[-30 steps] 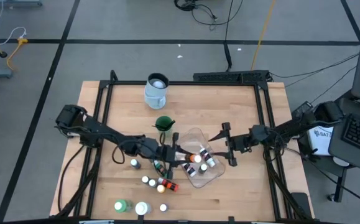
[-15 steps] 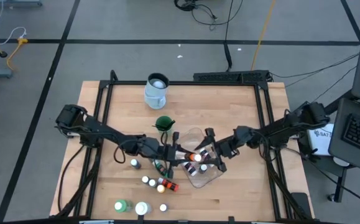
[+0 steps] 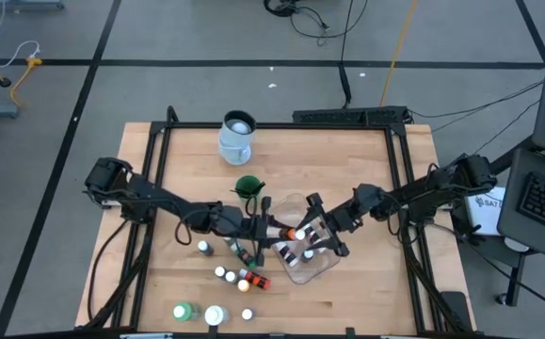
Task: Pick & Place Paint Supplies
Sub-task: Adjust the small orange paint bottle in the transparent bin
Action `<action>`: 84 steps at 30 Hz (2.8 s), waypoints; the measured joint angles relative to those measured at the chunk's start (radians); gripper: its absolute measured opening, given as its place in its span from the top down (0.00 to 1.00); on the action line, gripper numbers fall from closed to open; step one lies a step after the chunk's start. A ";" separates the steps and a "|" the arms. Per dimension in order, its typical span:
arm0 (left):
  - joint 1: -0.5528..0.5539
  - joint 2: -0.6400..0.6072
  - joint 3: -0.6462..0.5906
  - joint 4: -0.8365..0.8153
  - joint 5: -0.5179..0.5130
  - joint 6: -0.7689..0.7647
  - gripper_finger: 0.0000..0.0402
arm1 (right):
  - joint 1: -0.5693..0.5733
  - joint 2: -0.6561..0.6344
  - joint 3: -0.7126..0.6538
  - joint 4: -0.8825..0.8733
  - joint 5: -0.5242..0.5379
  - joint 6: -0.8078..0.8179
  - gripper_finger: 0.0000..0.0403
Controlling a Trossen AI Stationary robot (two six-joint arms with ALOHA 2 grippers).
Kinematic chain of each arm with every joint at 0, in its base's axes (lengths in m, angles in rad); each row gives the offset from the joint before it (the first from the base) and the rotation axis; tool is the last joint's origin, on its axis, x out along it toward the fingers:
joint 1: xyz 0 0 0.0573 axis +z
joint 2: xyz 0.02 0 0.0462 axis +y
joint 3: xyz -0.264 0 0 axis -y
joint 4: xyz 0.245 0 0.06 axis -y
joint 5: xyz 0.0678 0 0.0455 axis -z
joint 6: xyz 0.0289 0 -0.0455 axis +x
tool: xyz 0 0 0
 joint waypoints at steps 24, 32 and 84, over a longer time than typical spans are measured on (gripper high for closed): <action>0.010 0.050 0.008 0.053 -0.011 0.003 0.79 | -0.008 0.000 -0.007 -0.074 0.058 0.010 0.46; 0.010 0.050 0.008 0.056 -0.006 -0.014 0.79 | -0.008 0.000 -0.007 -0.062 0.065 0.056 0.73; -0.083 -0.018 0.009 -0.270 0.007 -0.181 0.39 | 0.251 -0.177 -0.007 -0.727 0.373 0.191 0.73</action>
